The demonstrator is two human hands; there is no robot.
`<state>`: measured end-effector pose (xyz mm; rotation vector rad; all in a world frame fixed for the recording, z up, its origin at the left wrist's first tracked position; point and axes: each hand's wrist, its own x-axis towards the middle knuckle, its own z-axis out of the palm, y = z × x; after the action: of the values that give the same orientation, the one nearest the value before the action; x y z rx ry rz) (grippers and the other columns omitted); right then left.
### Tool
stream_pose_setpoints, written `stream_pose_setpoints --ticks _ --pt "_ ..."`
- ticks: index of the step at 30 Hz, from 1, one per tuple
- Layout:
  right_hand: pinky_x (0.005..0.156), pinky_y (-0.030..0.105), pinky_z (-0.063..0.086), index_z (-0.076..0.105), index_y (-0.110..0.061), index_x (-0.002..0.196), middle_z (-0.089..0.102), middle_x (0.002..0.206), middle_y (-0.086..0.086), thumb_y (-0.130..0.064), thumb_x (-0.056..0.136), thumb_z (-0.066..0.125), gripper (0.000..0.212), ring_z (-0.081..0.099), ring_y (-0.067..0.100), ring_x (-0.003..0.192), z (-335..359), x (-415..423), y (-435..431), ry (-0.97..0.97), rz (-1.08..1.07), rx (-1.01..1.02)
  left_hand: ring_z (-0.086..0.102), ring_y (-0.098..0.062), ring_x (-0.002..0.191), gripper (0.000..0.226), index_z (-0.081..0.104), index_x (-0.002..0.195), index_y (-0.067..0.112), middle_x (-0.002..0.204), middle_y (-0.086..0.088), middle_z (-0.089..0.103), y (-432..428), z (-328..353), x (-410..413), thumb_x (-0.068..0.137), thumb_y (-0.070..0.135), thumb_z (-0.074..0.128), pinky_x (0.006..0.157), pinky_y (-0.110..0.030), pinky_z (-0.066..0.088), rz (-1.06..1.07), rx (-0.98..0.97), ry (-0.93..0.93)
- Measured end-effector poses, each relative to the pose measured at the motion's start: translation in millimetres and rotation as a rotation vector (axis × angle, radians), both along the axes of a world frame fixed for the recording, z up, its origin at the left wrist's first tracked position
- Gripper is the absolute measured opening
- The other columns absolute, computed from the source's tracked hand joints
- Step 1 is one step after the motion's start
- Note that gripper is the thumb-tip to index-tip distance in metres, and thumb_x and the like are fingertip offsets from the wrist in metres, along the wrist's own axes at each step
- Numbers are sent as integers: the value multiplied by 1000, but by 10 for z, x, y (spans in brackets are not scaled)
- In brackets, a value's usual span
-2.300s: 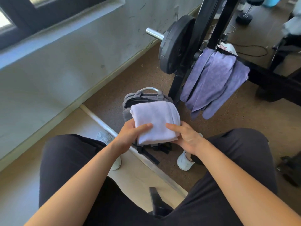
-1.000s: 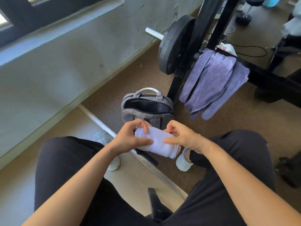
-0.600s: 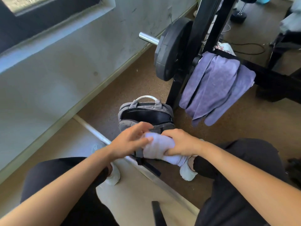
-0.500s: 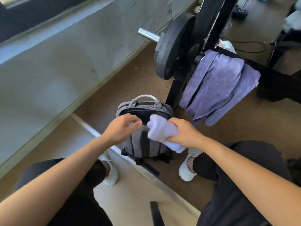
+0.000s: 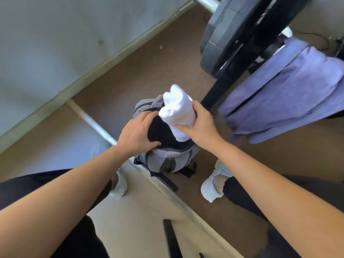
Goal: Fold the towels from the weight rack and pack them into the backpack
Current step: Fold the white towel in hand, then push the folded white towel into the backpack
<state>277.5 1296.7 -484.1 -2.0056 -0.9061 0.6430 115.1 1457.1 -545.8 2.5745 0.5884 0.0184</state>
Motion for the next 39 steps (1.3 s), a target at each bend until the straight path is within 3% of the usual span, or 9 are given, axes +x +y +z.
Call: stream_pose_setpoints --ticks 2,6,11,16,21,25,30,36,39 --pt "75 10 51 59 -22 114 64 102 -13 -24 80 85 43 60 -6 94 -191 -99 -41 33 73 -61 50 -28 135 114 30 157 20 155 -3 46 -7 -9 -73 64 50 89 98 -45 48 -4 -27 -9" --pt "73 46 54 60 -18 100 67 91 -1 -20 78 78 28 64 17 83 -631 -155 -329 18 121 -349 44 -30 142 127 25 160 9 160 -9 40 -109 -104 -217 61 58 88 101 -46 49 -65 -21 -37" --pt "66 38 48 57 -15 103 66 98 7 -19 79 72 29 63 35 92 -909 -194 -394 -129 248 -675 36 -34 148 138 20 162 9 164 -17 28 -300 -169 -248 55 69 83 113 -45 42 -179 70 32" --pt "89 41 47 53 -16 128 59 133 11 -18 86 71 47 59 35 121 -1232 -299 -97 -263 444 -942 25 -38 152 143 10 164 15 166 -23 18 -414 -141 -276 53 78 74 115 -46 34 -278 153 129" --pt "112 44 33 41 -23 149 50 150 10 -18 90 66 64 46 31 139 -1675 -297 227 -359 532 -941 18 -35 154 153 1 164 14 168 -20 12 -410 -140 -336 49 78 77 119 -44 27 -276 154 153" --pt "117 45 23 29 -26 156 38 159 6 -23 95 59 68 33 28 147 -1968 -306 188 -375 555 -978 10 -31 157 153 -3 164 16 171 -15 6 -345 -166 -332 51 78 79 121 -43 22 -238 91 152" --pt "120 52 20 4 -28 161 6 169 2 -44 93 61 90 11 33 154 -2058 -256 17 -117 676 -1082 7 -32 158 152 -4 165 17 171 -15 4 -343 -163 -302 53 76 81 122 -46 21 -224 62 151" --pt "112 44 40 37 -22 153 43 155 11 -28 88 69 73 44 34 140 -1715 -241 24 -62 500 -840 12 -35 156 152 0 165 21 169 -19 8 -368 -149 -276 49 75 83 120 -47 25 -213 82 151" --pt "107 42 45 48 -23 146 53 144 10 -25 88 68 61 52 33 131 -1379 -209 -38 -79 429 -705 14 -38 155 148 4 165 23 168 -20 10 -352 -134 -257 51 75 82 120 -48 26 -206 83 147"
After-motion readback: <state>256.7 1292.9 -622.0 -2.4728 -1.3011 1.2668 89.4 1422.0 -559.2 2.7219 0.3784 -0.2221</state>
